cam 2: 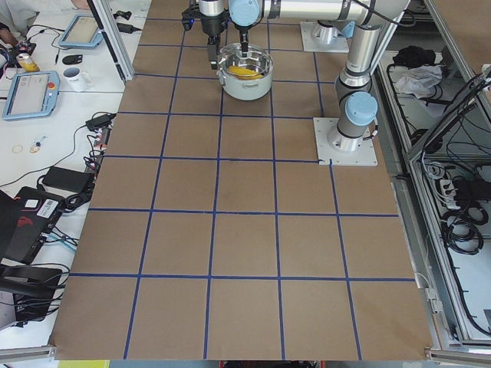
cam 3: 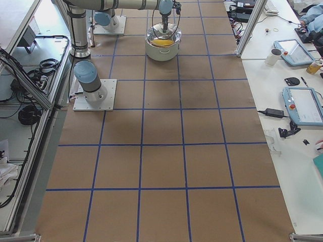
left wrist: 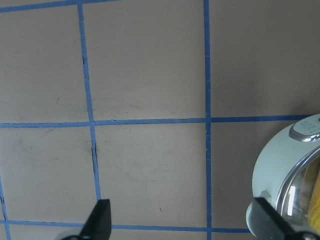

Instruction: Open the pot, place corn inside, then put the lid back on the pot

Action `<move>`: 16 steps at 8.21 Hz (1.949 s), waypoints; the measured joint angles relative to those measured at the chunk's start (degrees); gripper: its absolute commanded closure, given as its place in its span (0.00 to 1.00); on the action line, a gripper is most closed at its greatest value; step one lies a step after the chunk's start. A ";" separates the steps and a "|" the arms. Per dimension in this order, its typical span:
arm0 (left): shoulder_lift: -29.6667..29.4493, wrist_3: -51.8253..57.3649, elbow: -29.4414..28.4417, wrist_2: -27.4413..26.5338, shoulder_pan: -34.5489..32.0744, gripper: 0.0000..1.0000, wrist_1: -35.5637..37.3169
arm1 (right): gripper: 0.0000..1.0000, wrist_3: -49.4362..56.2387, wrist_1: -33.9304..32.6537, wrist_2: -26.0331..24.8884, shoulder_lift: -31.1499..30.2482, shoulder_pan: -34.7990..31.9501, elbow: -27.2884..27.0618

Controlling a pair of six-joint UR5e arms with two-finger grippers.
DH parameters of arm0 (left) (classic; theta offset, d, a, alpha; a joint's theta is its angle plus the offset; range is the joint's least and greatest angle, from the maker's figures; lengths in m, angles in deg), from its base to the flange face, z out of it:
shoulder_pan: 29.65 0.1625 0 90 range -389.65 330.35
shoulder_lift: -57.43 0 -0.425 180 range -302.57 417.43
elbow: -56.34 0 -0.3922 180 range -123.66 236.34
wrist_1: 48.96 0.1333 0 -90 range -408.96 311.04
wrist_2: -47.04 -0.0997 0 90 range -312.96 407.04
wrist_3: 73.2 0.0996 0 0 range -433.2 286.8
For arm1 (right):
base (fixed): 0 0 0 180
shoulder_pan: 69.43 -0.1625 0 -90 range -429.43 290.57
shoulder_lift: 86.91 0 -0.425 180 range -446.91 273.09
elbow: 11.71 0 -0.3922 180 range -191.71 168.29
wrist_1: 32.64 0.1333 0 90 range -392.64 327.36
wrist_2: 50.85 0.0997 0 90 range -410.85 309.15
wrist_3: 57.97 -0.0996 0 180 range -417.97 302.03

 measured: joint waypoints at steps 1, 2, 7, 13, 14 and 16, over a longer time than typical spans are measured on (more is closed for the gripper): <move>0.02 0.00 0.05 -0.04 0.01 0.00 0.00 | 1.00 -0.07 0.02 -0.01 0.04 0.02 -0.08; 0.02 0.00 0.07 -0.04 0.01 0.00 0.00 | 1.00 -0.22 0.07 -0.02 0.09 0.03 -0.13; 0.26 0.00 0.22 0.06 0.01 0.00 -0.03 | 1.00 -0.69 0.20 -0.01 0.46 0.04 -0.41; 0.30 0.77 0.21 0.00 0.14 0.00 -0.03 | 1.00 -1.68 1.31 0.24 0.34 0.04 -0.42; 0.30 1.25 0.19 0.13 0.14 0.00 -0.06 | 1.00 -1.69 1.69 0.28 0.35 0.04 -0.42; 0.28 1.60 0.18 -0.02 0.17 0.00 -0.09 | 1.00 -1.69 2.12 0.37 0.35 0.04 -0.42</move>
